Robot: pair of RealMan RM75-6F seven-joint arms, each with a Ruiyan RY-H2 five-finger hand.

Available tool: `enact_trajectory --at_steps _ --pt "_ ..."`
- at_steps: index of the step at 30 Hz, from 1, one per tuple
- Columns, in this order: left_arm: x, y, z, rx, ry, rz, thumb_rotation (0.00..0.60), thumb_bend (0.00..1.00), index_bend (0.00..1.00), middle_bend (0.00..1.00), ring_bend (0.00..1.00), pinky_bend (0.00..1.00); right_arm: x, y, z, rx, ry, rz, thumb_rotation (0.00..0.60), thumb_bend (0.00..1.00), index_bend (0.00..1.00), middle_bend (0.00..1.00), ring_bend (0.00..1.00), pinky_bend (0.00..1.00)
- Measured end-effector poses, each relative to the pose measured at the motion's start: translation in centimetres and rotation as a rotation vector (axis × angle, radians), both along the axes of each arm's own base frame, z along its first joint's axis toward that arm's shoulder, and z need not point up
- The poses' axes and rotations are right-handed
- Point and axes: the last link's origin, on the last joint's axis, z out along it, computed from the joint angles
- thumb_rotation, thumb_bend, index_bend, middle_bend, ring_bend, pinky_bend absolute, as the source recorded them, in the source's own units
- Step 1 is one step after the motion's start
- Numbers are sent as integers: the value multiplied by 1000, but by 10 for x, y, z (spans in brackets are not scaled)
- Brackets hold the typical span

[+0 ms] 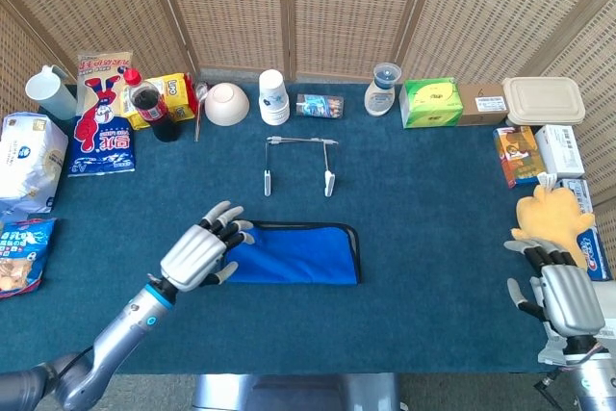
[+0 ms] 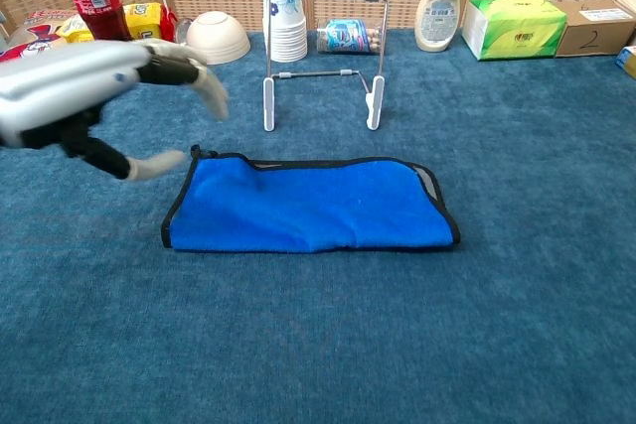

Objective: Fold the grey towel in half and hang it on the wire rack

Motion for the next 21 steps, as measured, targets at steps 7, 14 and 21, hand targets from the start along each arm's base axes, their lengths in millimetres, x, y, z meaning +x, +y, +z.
enact_trajectory --at_steps 7,14,21 --pt "-24 -15 30 90 -24 78 600 240 301 250 116 11 20 -27 -8 97 -63 92 600 523 298 320 211 203" --pt "-57 -41 66 184 -22 185 600 239 315 260 116 11 50 -53 -28 208 -66 218 600 530 297 351 229 203" --pt "-72 -59 81 239 -61 243 600 239 325 279 117 13 87 -70 -57 336 -103 339 600 557 223 445 235 197"
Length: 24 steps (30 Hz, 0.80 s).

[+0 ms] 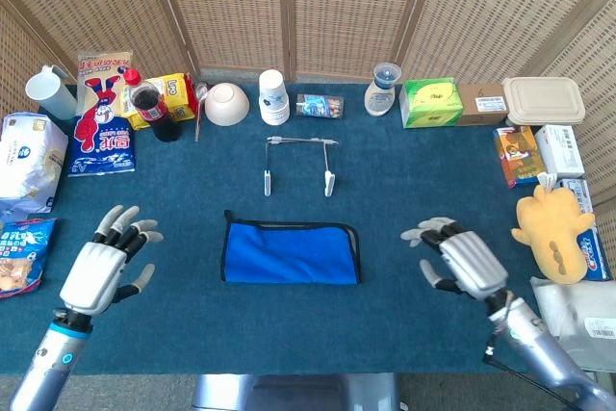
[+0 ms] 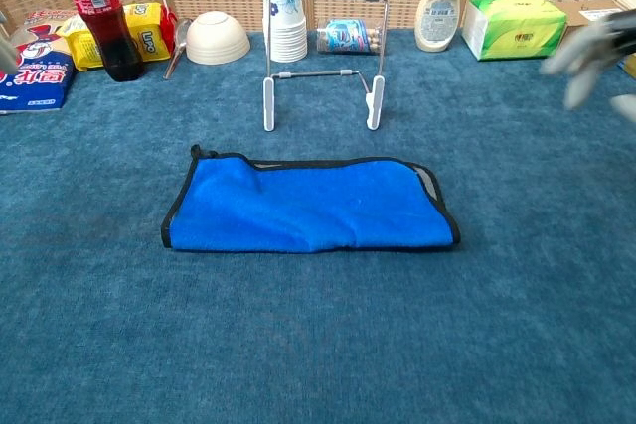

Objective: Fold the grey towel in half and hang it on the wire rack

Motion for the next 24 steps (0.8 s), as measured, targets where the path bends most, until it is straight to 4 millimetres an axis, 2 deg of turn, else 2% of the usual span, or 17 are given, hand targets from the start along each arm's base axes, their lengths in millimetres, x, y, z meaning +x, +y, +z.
enact_trajectory --at_steps 9,24 --pt "-5 -1 0 2 -12 22 600 239 325 280 117 13 34 -17 -37 161 -5 74 600 566 192 468 237 187" --pt "0 6 0 1 -16 7 600 240 324 276 117 12 59 -40 -77 281 23 81 600 546 157 458 245 187"
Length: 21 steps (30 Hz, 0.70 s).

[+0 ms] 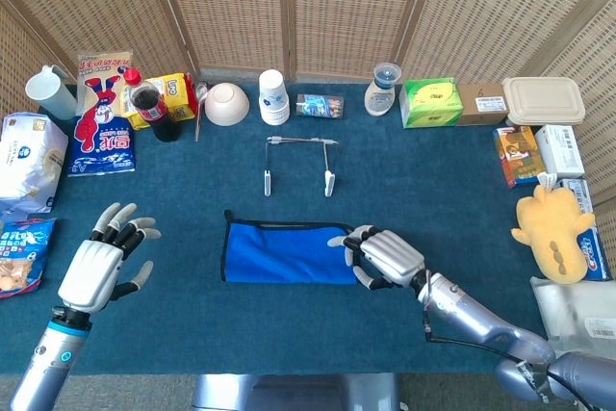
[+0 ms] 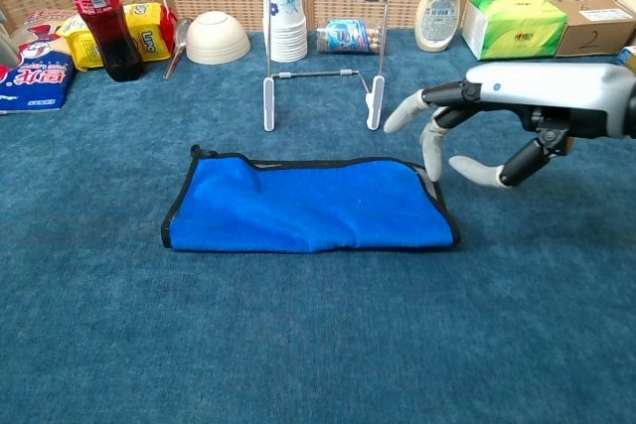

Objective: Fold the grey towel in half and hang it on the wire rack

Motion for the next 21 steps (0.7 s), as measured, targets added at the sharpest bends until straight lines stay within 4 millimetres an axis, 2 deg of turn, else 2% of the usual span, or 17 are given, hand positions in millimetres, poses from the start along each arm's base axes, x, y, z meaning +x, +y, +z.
enact_trajectory --at_steps 6,11,15,21 --pt "0 2 -3 -8 -5 6 600 239 324 273 117 9 4 -6 -8 1 13 -12 600 529 103 428 240 176" --pt "1 4 -5 -13 -7 7 600 240 324 272 117 2 7 -8 -14 8 42 -12 600 515 79 365 177 97" --pt "1 4 -5 -14 -7 6 600 239 323 268 116 0 7 -8 -18 21 68 -14 600 495 105 293 122 20" --pt "0 5 -6 -15 -8 10 600 240 322 265 116 0 9 -7 -22 34 83 -7 600 489 113 280 92 0"
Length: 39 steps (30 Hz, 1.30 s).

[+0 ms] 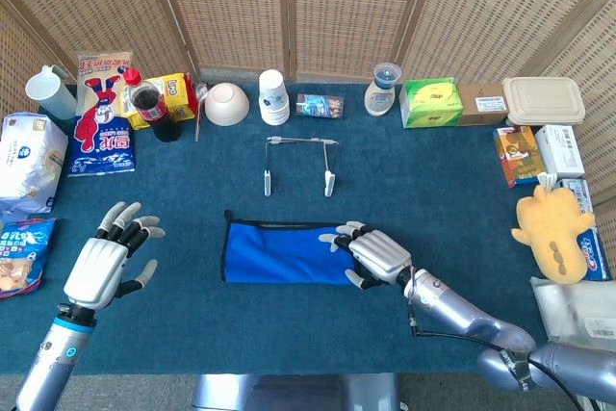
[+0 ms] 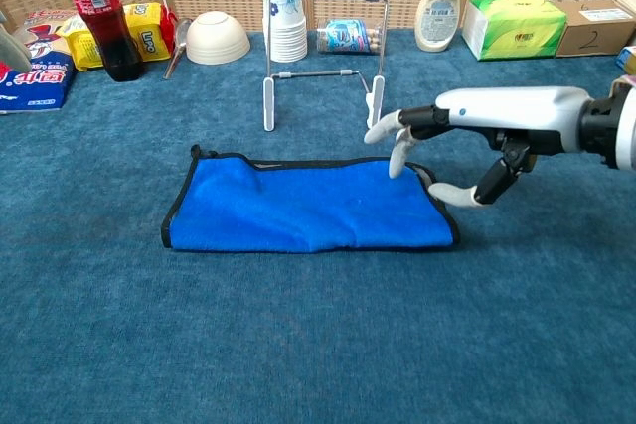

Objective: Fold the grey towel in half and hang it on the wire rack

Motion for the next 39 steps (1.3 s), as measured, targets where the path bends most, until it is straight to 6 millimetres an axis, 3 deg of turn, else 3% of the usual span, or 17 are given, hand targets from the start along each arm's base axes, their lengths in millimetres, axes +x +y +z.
enact_trajectory --at_steps 12,20,39 --pt "-3 -1 1 3 -5 7 600 239 316 251 106 0 1 -4 -12 0 56 9 600 499 269 125 0 0" --pt "-3 -2 0 1 -8 4 600 239 315 245 102 0 1 -6 -16 6 89 22 600 511 265 198 0 0" --pt "-3 -3 1 7 -14 -2 600 240 312 236 92 0 -8 -22 -20 -17 203 15 600 521 232 225 0 0"
